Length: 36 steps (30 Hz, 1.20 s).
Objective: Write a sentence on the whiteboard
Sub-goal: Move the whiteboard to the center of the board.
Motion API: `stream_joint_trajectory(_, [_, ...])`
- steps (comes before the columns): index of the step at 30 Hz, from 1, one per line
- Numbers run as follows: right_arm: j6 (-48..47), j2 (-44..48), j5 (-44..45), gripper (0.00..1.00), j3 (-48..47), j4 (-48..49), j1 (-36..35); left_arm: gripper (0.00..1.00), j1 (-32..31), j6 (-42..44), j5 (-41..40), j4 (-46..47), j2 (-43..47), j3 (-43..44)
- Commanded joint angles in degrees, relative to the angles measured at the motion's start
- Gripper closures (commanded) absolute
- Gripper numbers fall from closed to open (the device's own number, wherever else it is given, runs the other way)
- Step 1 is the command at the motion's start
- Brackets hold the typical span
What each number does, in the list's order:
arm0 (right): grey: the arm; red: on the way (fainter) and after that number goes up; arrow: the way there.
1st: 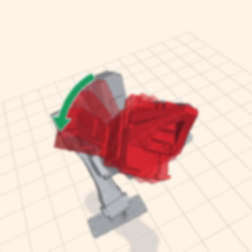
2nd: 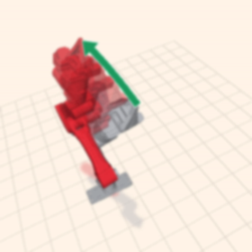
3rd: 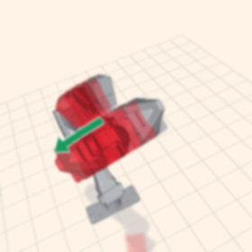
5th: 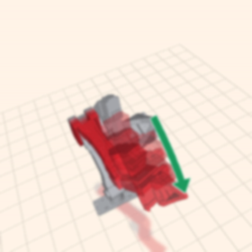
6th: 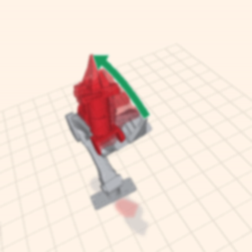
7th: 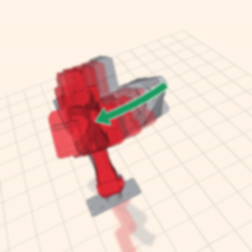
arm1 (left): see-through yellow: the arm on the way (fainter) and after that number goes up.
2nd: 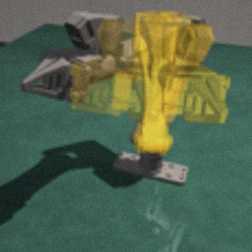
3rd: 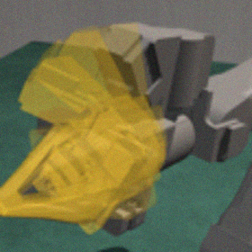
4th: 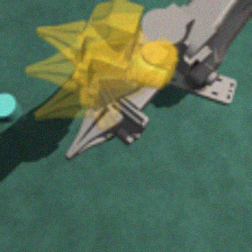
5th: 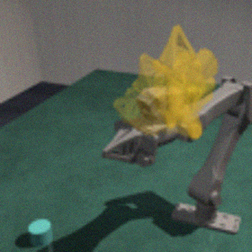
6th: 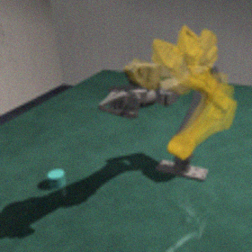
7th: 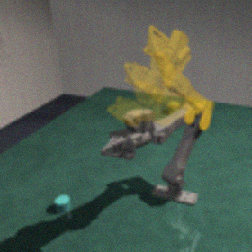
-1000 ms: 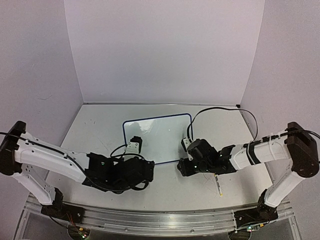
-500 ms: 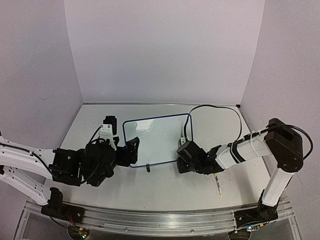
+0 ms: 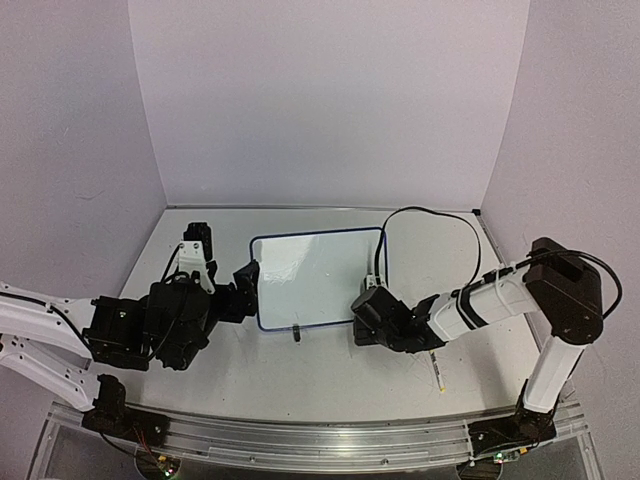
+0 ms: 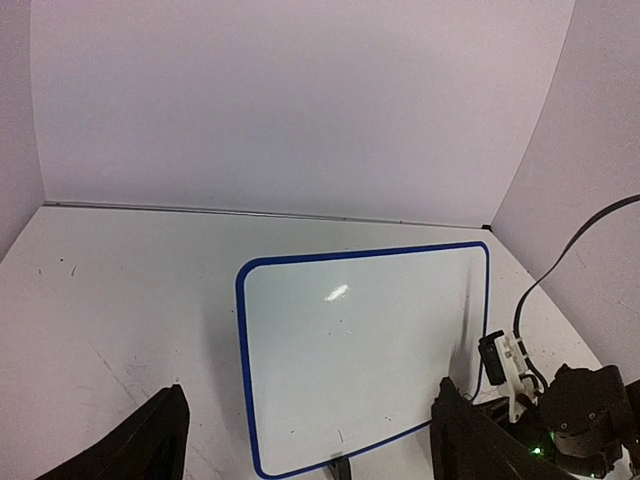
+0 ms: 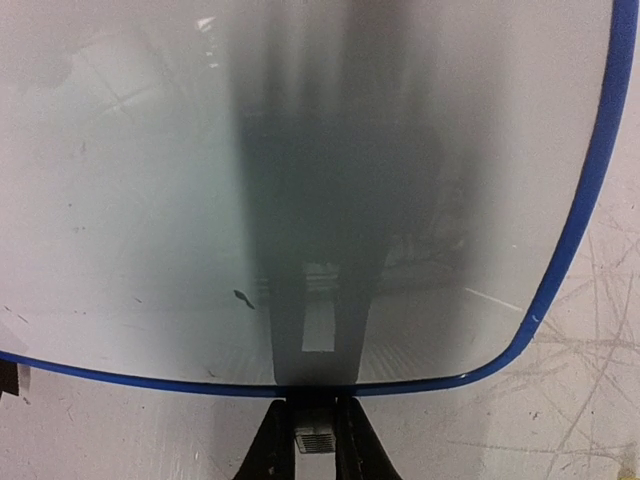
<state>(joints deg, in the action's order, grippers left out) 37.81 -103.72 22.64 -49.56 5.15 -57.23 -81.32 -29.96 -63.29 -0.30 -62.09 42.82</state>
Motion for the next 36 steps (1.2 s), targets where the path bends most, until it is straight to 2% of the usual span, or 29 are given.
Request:
stream_joint_trajectory(1, [4.11,2.76,6.47,1.00,0.69,-3.47,-0.45,0.15,0.17,2.46,-2.62,2.91,1.25,-0.19])
stream_joint_trajectory(8, [11.20,3.34,11.23,1.00,0.80,-9.06,-2.76,0.15,0.17,5.03,-2.51,5.14,0.19,0.19])
stream_joint_trajectory(12, [9.46,2.34,10.18,1.00,-0.26,-9.12,-3.41,0.14,0.23,4.67,-1.80,5.50,-0.01,0.02])
stream_joint_trajectory(14, [8.31,2.46,10.18,0.90,-0.89,-9.11,-3.71,0.14,0.22,4.65,-1.67,5.72,-0.22,0.12])
stream_joint_trajectory(18, [6.82,5.11,9.38,0.59,-0.67,-9.11,-3.71,0.14,0.20,5.44,-0.91,5.78,-1.03,1.09])
stream_joint_trajectory(21, [3.88,7.36,8.89,0.49,-0.18,-9.12,-3.68,0.14,0.37,6.02,-0.63,6.22,-1.94,1.19])
stream_joint_trajectory(26, [-1.06,13.82,4.62,0.37,1.66,-10.03,-3.72,0.13,0.70,6.97,0.03,7.01,-2.99,2.11])
stream_joint_trajectory(31, [-1.32,23.64,3.13,0.28,3.89,-22.02,-2.06,0.13,2.11,8.56,2.74,7.60,-2.93,2.70])
stream_joint_trajectory(36, [0.70,28.63,-13.61,0.23,8.42,-30.95,8.17,0.12,6.29,7.94,8.35,8.61,-2.37,1.90])
